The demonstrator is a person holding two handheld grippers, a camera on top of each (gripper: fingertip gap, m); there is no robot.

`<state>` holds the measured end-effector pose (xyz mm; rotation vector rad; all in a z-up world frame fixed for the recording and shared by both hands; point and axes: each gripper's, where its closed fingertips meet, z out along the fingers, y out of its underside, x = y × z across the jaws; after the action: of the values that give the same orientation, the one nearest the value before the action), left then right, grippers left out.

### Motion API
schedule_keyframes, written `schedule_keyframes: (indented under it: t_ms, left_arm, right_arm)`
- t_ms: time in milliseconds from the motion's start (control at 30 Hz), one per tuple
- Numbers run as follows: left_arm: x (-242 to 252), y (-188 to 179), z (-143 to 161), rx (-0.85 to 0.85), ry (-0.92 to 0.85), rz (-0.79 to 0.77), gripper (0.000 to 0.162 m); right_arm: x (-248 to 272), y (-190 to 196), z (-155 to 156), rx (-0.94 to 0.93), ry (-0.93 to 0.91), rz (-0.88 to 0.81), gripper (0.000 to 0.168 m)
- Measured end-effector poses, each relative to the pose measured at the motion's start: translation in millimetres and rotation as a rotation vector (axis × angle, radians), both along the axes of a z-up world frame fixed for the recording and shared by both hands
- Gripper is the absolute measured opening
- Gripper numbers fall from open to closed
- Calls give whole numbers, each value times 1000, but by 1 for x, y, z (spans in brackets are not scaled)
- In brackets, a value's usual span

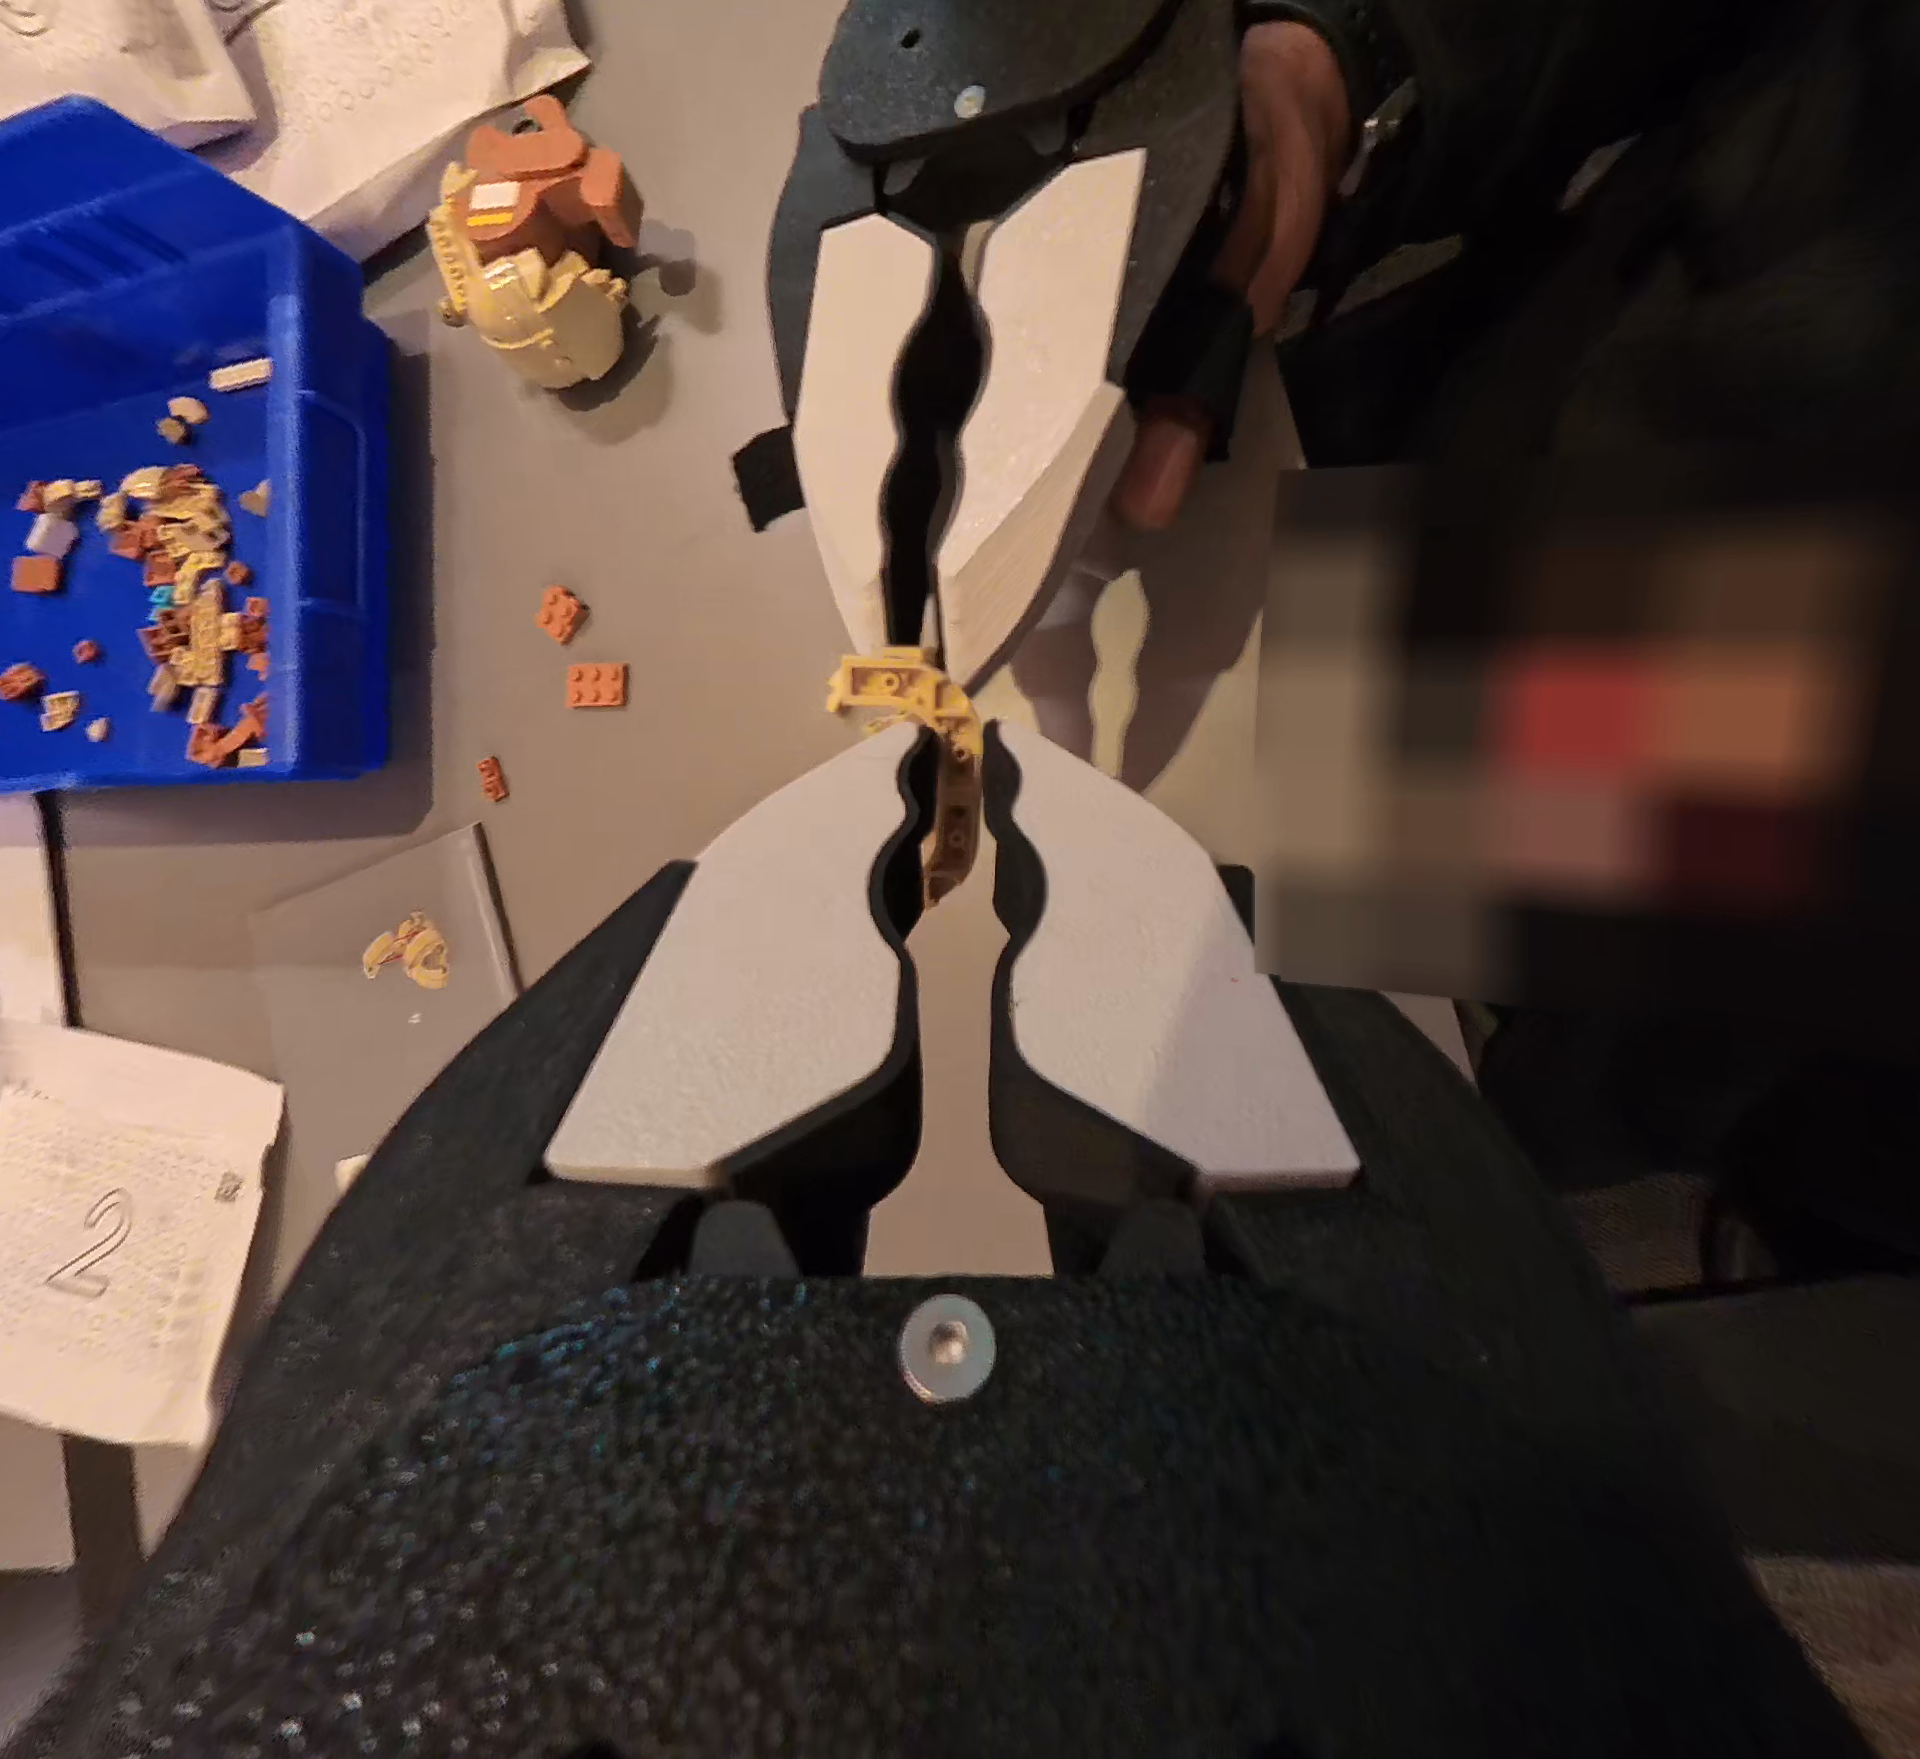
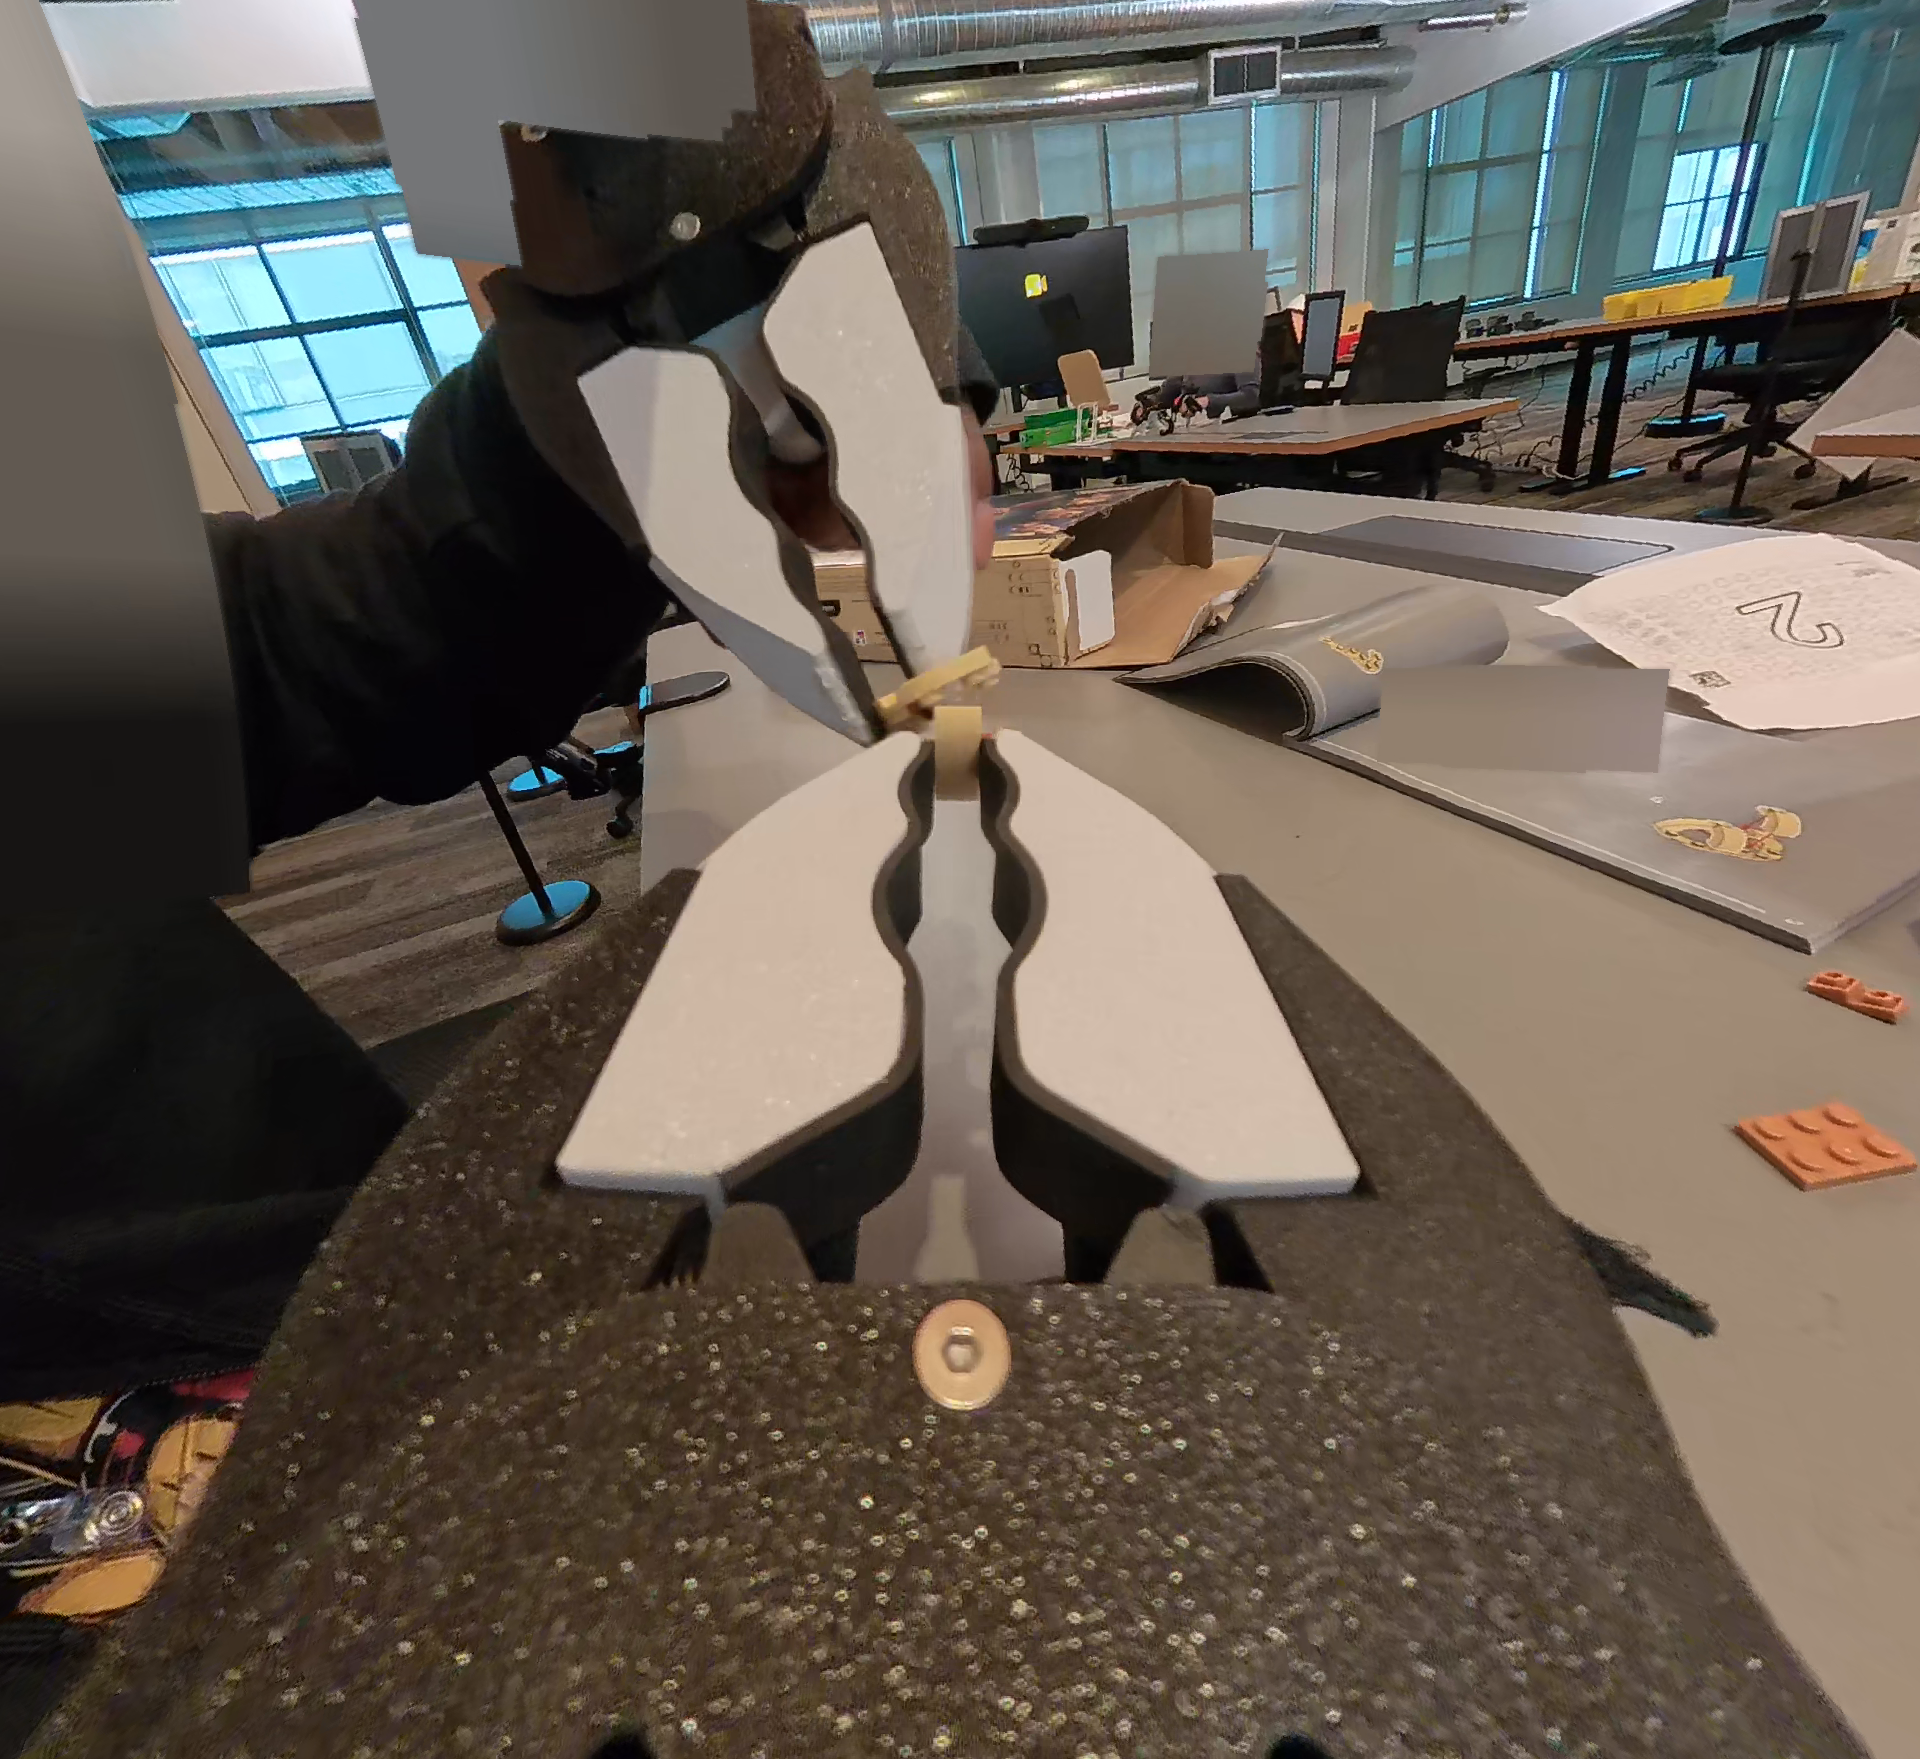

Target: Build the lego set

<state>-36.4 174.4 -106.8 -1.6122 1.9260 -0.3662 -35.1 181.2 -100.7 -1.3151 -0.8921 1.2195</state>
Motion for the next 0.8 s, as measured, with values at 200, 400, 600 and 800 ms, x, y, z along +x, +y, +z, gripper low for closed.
schedule_keyframes:
  t_ms: [200,400,600,800]
  left_arm:
    - [-5,-17,1,-201,-4,-88,8]
    - [-4,-21,-1,-389,-42,-99,8]
    - [-8,-25,-2,-471,-40,-136,8]
    - [-9,-25,-2,-507,-23,-131,8]
  right_arm:
    - [1,-3,1,20,-2,18,8]
    - [-5,-10,-4,101,-67,16,8]
    - [-7,-13,-6,120,-86,24,7]
    - [-7,-13,-6,118,-83,21,7]
